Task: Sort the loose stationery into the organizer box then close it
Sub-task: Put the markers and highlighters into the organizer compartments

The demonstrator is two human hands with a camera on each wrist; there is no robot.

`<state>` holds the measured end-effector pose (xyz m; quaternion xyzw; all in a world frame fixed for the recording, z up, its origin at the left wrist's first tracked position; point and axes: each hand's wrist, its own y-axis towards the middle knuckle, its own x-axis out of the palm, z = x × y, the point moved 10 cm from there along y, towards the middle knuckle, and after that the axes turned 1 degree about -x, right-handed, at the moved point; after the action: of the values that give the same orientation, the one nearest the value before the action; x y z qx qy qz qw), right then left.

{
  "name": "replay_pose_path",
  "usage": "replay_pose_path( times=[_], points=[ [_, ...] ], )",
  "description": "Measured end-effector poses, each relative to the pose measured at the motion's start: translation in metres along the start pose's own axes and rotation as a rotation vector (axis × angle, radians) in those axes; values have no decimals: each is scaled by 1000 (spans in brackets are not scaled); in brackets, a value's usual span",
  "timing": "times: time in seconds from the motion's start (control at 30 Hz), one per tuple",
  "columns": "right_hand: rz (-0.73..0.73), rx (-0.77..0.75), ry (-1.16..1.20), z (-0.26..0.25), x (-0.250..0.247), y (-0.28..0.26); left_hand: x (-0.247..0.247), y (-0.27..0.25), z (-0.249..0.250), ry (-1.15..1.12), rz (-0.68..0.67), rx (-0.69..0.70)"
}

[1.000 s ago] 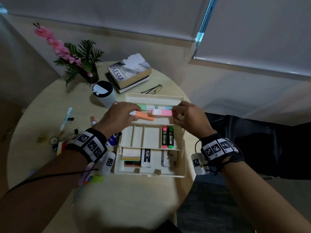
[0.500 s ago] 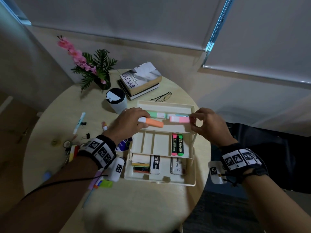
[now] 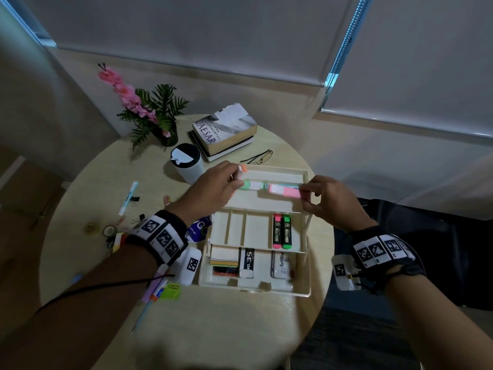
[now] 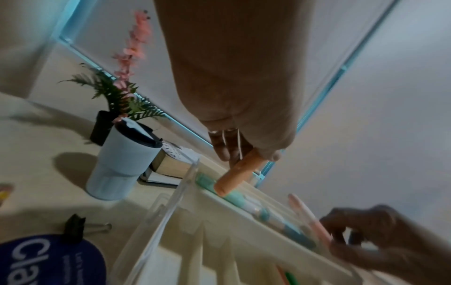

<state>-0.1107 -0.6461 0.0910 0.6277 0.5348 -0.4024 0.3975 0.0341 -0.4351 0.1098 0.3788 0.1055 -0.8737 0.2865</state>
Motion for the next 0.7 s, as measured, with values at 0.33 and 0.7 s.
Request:
replay_pose_path(
  times=[0.33, 0.7],
  points=[
    [-130, 22, 80, 0, 7, 10, 41, 10, 5, 450, -153, -4],
    [-60, 157, 16, 5, 23, 9, 41, 7, -6, 412, -66, -85]
  ],
)
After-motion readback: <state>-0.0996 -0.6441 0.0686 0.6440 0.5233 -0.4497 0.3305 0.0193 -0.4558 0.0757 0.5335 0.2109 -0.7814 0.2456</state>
